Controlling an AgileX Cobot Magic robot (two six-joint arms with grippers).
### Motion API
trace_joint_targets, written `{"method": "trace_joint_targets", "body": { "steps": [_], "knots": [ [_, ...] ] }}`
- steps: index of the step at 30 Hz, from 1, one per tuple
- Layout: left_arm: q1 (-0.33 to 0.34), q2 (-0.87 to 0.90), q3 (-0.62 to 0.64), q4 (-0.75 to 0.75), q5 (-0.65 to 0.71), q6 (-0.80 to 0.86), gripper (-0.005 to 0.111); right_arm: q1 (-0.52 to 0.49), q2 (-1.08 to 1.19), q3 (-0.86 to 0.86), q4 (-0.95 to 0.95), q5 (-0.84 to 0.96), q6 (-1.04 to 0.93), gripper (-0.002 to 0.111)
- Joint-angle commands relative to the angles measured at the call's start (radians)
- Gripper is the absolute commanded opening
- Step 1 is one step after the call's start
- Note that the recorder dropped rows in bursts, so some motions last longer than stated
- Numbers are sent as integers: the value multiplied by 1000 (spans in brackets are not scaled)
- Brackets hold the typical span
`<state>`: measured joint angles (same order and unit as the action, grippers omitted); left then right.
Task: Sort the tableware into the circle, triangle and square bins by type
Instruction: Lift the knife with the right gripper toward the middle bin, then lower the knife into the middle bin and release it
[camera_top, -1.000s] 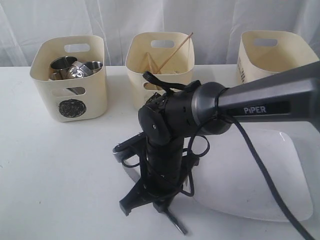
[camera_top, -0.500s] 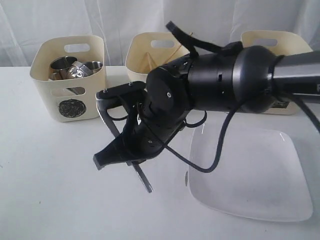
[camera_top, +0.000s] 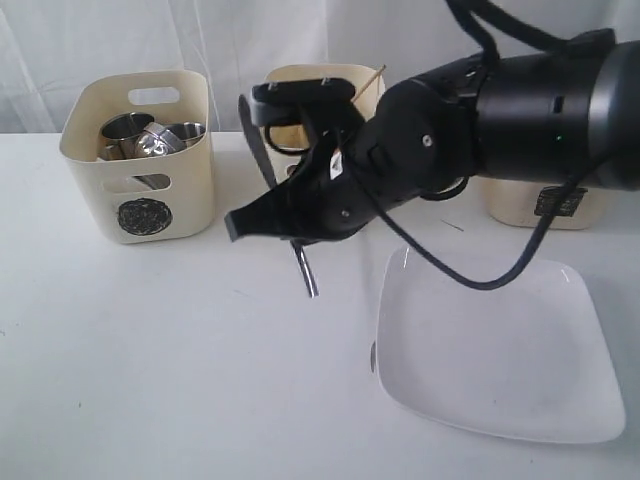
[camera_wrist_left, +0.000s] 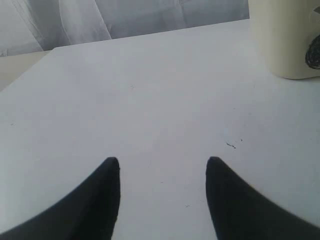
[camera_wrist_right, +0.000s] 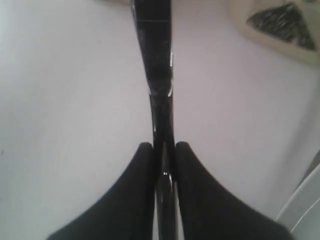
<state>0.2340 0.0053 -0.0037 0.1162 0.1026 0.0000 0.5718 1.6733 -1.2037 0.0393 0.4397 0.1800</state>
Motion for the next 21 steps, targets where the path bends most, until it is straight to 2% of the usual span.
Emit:
{"method": "trace_joint_targets", "body": {
  "steps": [1,10,15,21],
  "knots": [
    [2,-5,4,-10,-4,0,56,-77,-30,6,-19,-167,-4,0],
    [2,-5,4,-10,-4,0,56,-171,-10,-44,-21,-357,-46,0],
    [2,-5,4,-10,-4,0,56,-220,71,-155,-21,-320,-51,0],
    [2,-5,4,-10,-4,0,56,-254,180,-294,-21,-253,-151,0]
  ]
}}
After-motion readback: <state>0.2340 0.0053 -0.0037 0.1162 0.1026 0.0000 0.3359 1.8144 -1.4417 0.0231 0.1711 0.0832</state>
